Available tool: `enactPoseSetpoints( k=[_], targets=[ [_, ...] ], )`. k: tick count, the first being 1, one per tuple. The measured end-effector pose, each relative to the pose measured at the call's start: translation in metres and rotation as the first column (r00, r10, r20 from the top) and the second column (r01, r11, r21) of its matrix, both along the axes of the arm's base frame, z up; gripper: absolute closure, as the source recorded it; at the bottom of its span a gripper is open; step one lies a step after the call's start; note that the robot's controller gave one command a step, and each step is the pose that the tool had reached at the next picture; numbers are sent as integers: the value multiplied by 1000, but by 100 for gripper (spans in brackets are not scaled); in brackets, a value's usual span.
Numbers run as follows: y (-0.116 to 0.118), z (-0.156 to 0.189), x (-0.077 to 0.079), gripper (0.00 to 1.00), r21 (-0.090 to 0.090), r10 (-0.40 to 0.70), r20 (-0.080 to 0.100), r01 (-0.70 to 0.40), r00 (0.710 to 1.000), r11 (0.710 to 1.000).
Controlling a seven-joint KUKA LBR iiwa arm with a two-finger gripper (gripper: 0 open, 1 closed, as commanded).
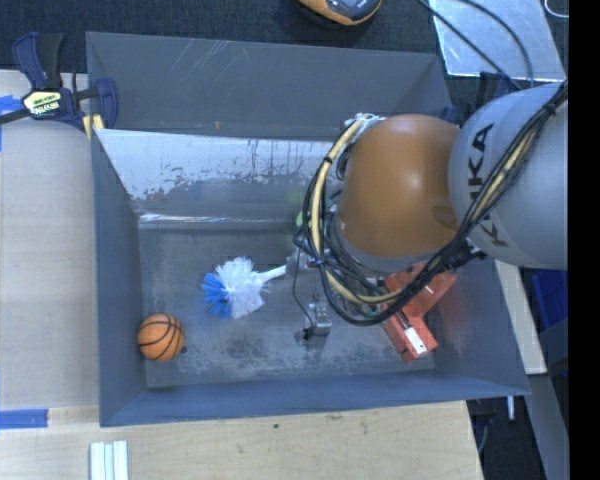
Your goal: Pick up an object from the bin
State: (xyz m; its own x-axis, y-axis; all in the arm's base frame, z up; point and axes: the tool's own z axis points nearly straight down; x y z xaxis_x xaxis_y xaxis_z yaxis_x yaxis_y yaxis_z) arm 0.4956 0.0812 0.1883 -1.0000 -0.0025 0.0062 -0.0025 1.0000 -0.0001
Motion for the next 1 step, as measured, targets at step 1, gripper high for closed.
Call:
enactPoseSetpoints(
  k=[1],
  targets=[
    [-1,5,2,0,1,-3,9,3,1000,1000]
  ],
)
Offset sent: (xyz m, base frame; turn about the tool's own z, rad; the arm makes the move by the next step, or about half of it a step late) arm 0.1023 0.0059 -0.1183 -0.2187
